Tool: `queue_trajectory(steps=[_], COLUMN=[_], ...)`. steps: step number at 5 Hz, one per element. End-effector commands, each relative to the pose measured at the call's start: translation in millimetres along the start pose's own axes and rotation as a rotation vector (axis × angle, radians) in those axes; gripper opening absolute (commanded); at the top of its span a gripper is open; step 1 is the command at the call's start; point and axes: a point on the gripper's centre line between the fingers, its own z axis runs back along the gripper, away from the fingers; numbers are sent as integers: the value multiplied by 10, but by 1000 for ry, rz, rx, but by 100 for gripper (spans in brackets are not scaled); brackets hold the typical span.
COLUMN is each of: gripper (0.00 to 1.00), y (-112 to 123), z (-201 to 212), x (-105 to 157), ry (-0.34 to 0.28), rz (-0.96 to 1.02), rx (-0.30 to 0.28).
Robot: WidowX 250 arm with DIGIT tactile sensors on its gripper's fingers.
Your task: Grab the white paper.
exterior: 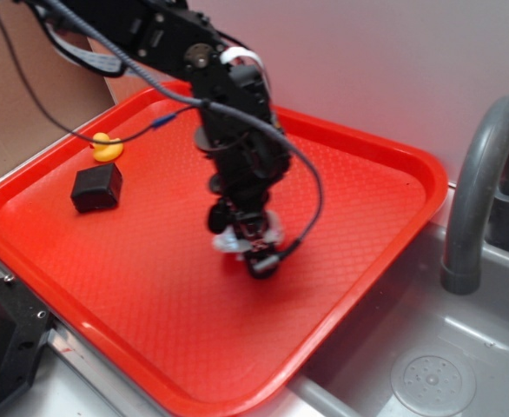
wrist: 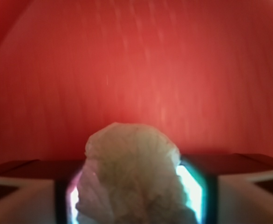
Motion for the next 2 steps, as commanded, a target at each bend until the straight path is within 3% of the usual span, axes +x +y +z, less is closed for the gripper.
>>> queue_trajectory(steps=[1,2], gripper=[0,0], y=[421,526], z=[1143,1640], x=[-357,-566], ry=[-79,-48], rz=[468,725], rx=[131,86])
